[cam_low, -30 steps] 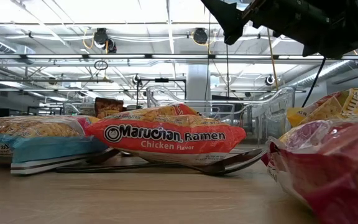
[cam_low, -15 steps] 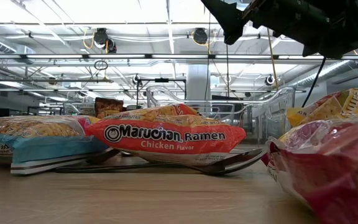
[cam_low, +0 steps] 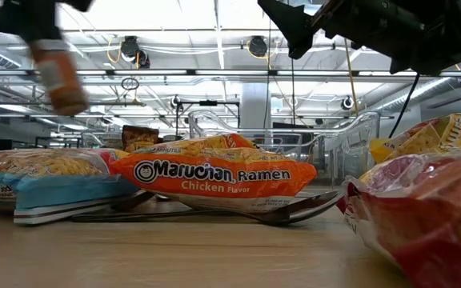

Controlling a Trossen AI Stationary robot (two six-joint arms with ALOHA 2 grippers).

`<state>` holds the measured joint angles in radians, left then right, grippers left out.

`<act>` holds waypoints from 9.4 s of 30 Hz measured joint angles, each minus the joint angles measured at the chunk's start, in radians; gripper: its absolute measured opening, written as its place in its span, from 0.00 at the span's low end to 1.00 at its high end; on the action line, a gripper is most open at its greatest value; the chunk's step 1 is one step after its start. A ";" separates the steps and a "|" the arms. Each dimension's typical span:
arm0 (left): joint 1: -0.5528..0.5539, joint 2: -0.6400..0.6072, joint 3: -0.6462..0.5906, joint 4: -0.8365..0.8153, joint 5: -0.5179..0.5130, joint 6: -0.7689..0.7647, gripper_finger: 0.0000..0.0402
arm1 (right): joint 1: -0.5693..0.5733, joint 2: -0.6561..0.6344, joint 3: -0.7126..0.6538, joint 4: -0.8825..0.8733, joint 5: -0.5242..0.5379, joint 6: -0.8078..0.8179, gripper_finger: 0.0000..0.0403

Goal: Pick & Place Food Item
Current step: Put the orange seasoning bottle into the top left transparent container, then put the yellow noodle pack into the top right transparent container

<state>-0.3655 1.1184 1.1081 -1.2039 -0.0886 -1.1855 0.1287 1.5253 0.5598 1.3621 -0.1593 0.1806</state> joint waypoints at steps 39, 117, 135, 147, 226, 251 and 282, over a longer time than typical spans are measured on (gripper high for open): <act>0.987 0.664 0.652 -0.164 -0.065 1.078 0.52 | -0.005 0.000 0.000 -0.052 0.000 -0.039 0.85; 0.991 0.688 0.552 -0.104 0.123 1.147 0.82 | -0.005 0.000 0.000 -0.057 0.000 -0.036 0.85; 0.639 -0.092 0.382 0.127 0.036 1.094 0.82 | -0.005 0.000 0.000 -0.068 -0.002 -0.036 0.85; 0.429 -0.596 -0.163 0.504 -0.015 0.988 0.81 | -0.005 0.000 0.000 -0.066 -0.003 -0.036 0.85; 0.219 -1.106 -1.093 1.283 -0.017 1.154 0.81 | 0.349 -0.254 0.210 -1.163 0.341 -0.173 0.85; 0.219 -1.106 -1.092 1.283 -0.017 1.155 0.81 | 0.559 -0.140 0.291 -1.793 0.445 0.560 0.67; 0.219 -1.106 -1.092 1.282 -0.017 1.155 0.81 | 0.472 -0.172 0.291 -1.799 0.362 0.548 0.01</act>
<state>-0.1467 0.0128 0.0162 0.0784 -0.1059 -0.0307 0.6006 1.3537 0.8505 -0.4374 0.2024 0.7283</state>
